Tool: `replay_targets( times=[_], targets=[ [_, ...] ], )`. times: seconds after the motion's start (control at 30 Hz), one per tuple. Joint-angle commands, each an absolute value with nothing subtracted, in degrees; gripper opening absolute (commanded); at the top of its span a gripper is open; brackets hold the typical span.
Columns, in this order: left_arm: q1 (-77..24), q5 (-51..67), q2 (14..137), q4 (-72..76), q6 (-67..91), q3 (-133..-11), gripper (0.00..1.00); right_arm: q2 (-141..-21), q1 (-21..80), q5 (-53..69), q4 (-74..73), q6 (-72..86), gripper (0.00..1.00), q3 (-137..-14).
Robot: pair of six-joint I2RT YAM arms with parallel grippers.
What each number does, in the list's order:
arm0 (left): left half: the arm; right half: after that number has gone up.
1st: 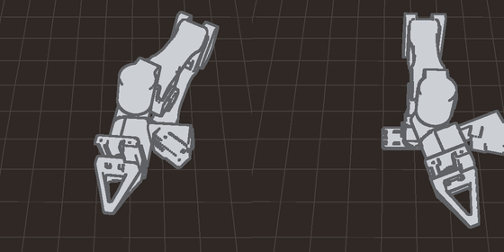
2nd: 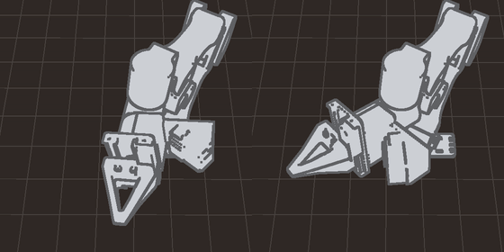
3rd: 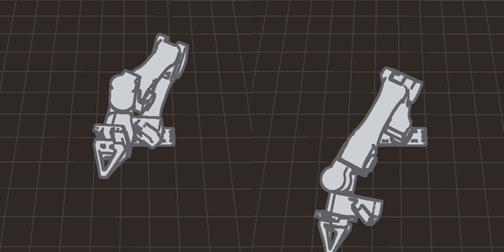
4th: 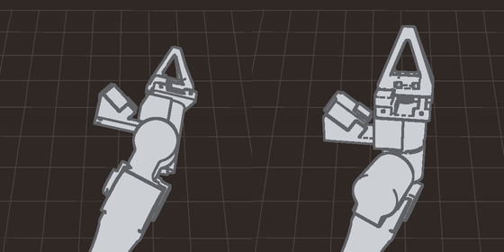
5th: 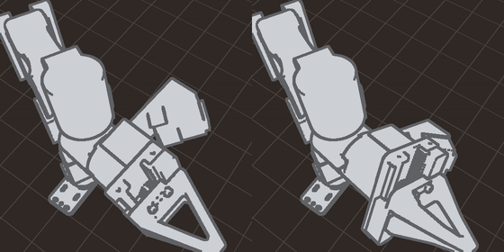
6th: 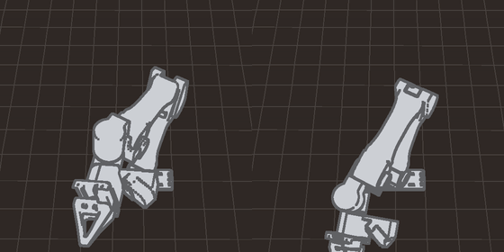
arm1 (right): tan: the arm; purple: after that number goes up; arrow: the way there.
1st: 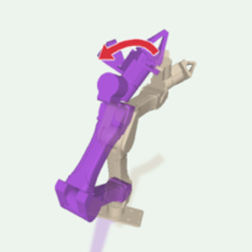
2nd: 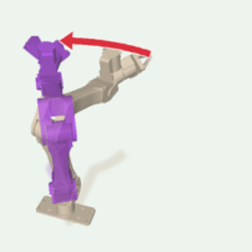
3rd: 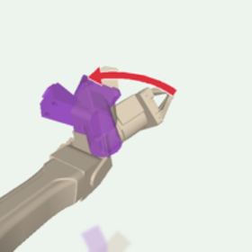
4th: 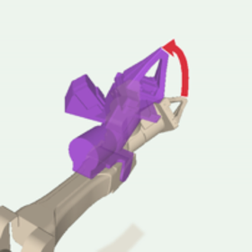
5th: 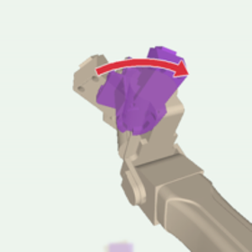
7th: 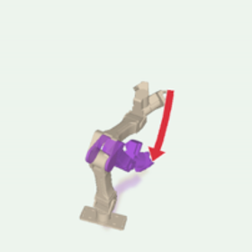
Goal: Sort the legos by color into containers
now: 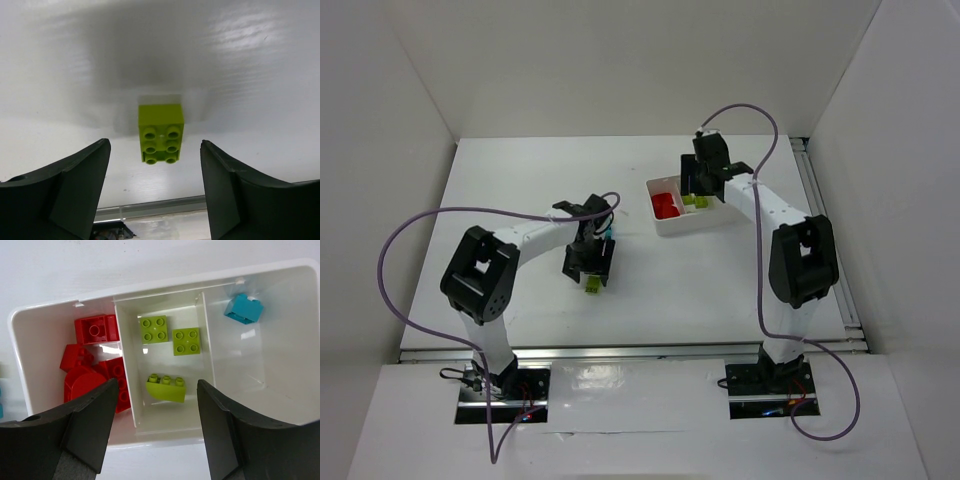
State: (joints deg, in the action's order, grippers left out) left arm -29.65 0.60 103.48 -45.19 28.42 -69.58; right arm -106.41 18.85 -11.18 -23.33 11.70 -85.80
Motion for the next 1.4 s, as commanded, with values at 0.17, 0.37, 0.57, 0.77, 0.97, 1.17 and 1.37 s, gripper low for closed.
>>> replay_targets(
  times=[0.17, 0.37, 0.57, 0.77, 0.97, 1.17, 1.37],
  targets=[
    [-30.1, 0.1, 106.5, -44.8, 27.9, -71.9, 0.59, -102.0, 18.5, -11.8, -21.2, 11.8, 0.71, -84.5],
    [-30.1, -0.4, 106.5, -46.8, 26.1, -75.7, 0.41, -102.0, 18.5, -12.3, -21.2, 11.8, 0.71, -84.5],
    [-31.2, 1.9, 106.5, -52.6, 21.6, -90.8, 0.21, -97.1, 15.8, -13.4, -21.2, 12.4, 0.71, -83.2],
    [-31.8, 10.3, 114.3, -52.6, 19.4, -117.3, 0.06, -89.2, 11.5, -14.0, -21.2, 14.9, 0.71, -79.0],
    [-31.8, 20.6, 127.6, -43.7, 23.3, -135.9, 0.02, -81.2, 9.0, -15.5, -22.2, 18.7, 0.71, -72.7],
    [-31.8, 30.9, 130.9, -26.2, 29.2, -131.1, 0.04, -77.7, 7.8, -13.8, -24.5, 22.2, 0.71, -68.6],
    [-32.3, 31.7, 137.2, -17.2, 32.4, -134.4, 0.04, -75.9, 7.8, -13.2, -26.1, 22.2, 0.71, -67.9]
  ],
)
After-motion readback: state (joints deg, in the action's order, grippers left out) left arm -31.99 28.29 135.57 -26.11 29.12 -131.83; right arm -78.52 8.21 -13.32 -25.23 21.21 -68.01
